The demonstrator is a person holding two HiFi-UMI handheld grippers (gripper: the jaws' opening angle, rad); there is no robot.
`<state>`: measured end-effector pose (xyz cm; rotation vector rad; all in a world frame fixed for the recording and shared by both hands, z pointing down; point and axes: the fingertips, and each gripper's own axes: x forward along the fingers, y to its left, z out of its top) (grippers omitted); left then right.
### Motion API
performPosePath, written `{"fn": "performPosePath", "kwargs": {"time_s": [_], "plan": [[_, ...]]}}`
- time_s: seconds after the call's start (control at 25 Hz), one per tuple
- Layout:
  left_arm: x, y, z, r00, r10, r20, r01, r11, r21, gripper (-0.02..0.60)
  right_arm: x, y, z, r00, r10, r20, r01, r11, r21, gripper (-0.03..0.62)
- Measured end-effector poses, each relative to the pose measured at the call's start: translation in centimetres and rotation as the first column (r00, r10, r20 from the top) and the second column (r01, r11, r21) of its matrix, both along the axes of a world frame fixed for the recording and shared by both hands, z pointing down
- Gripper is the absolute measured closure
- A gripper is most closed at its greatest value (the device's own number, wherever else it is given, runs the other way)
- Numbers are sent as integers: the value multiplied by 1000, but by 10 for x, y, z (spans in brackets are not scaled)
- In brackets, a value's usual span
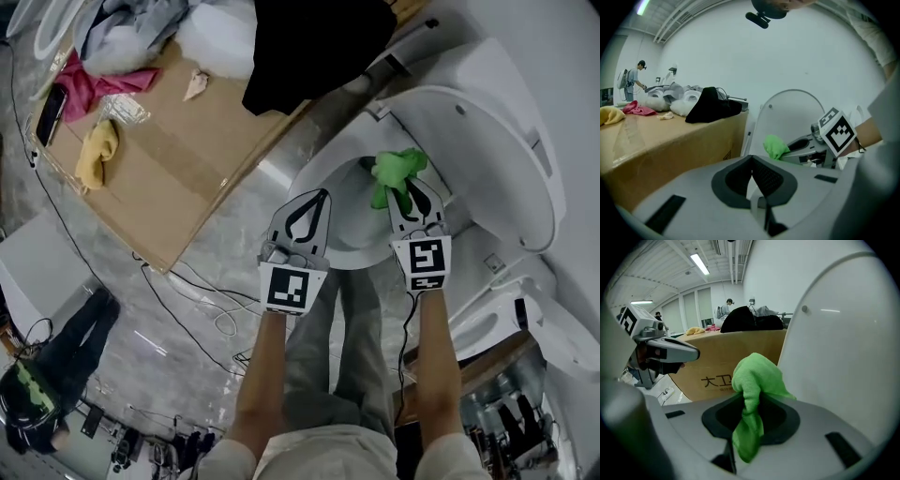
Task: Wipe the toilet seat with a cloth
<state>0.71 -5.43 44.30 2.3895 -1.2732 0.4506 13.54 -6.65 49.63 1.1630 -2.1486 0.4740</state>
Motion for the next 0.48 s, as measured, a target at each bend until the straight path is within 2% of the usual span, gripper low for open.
{"fn": "performPosePath", "kwargs": {"time_s": [0.24,0.48], "plan": [[-4,-4,43,999,-51,-3,50,996,-69,569,-10,-6,59,995,-98,-31,96,993,-72,497],[-1,6,76,996,-89,-17,86,989,-123,569,-13,-22,98,986,-156,-59,150,984,-100,497]]}}
